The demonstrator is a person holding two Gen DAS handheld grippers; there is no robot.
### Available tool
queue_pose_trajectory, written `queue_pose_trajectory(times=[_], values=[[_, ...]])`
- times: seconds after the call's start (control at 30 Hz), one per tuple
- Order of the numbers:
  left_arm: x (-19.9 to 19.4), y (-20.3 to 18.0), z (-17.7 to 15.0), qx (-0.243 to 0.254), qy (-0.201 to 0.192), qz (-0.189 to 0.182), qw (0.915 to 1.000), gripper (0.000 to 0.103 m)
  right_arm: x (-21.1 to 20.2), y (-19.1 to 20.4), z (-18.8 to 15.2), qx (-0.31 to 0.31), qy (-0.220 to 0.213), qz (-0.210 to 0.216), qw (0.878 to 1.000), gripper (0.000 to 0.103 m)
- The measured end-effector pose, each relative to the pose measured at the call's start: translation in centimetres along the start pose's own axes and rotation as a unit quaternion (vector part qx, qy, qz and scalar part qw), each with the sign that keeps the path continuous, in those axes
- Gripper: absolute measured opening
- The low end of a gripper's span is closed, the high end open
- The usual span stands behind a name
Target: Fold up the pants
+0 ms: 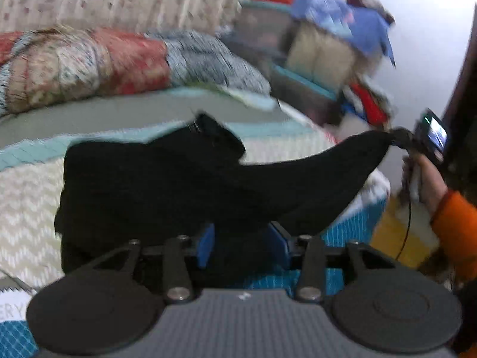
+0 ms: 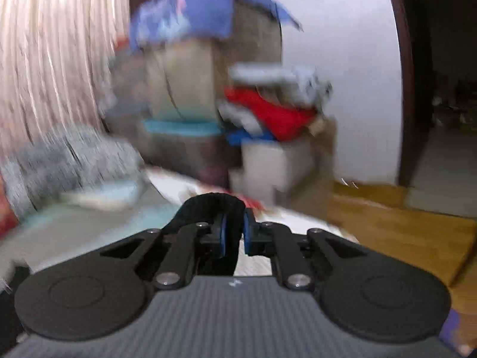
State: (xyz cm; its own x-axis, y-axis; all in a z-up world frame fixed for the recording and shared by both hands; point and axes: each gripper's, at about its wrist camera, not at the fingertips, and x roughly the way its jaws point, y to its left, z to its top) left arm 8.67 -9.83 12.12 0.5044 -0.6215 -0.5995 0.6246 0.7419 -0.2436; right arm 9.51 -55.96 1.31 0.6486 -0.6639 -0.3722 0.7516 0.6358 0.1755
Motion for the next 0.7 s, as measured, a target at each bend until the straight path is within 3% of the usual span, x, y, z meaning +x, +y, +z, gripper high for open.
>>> queue_pose_trajectory(times=[0.03,0.1,0.13,0.23,0.27,0.33,0.4,0.43,0.5,0.6,0.67,0.7], values=[[-0.3,0.3,0.1,-0.004,-0.003,0.004,1.0,0.043,0.7,-0.6,-0.4,0.0,0.017,-0.012,1.0,0.02],[-1.7,2.1,0.5,-0.036,-0.025,0.032,0.9985,0.055,-0.1,-0.7,-0.8,0.01,0.004,-0.024,1.0,0.042],[-2.4,3.3,0.8,-0.061,-0.038,0.049,0.9962,0.059,-0.1,-0.8,-1.2,0.019,-0.009,-0.023,1.0,0.045],[-4.3,8.8,1.1,-0.173,-0.067,0.093,0.9782,0.064,-0.6,0.8,-1.4,0.027,-0.028,0.005,0.999,0.045],[-4.4,10.7,1.0,-0.209,-0.074,0.103,0.9697,0.07,-3.1,2.5,-1.6,0.021,-0.028,0.019,0.999,0.045],[-3.7,14.1,0.4,-0.269,-0.074,0.128,0.9516,0.074,-5.3,6.1,-1.9,0.01,-0.007,0.086,0.996,0.045],[-2.6,16.6,-0.8,-0.322,-0.07,0.133,0.9348,0.075,-5.3,10.2,-2.4,-0.004,0.042,0.184,0.982,0.046],[-1.4,17.3,-1.2,-0.34,-0.066,0.122,0.93,0.078,-5.3,12.8,-2.8,-0.011,0.071,0.24,0.968,0.047],[0.6,18.0,-2.5,-0.362,-0.049,0.097,0.9259,0.082,-5.3,18.0,-3.7,-0.033,0.124,0.338,0.933,0.065],[3.5,17.5,-3.3,-0.347,-0.014,0.069,0.9352,0.078,-5.8,27.4,-5.8,-0.083,0.2,0.474,0.854,0.087],[5.4,16.4,-3.4,-0.324,0.001,0.071,0.9433,0.052,-6.4,33.4,-7.4,-0.125,0.23,0.531,0.806,0.088],[5.9,15.9,-3.7,-0.312,0.004,0.078,0.9468,0.046,-6.5,36.1,-8.2,-0.154,0.238,0.543,0.79,0.088]])
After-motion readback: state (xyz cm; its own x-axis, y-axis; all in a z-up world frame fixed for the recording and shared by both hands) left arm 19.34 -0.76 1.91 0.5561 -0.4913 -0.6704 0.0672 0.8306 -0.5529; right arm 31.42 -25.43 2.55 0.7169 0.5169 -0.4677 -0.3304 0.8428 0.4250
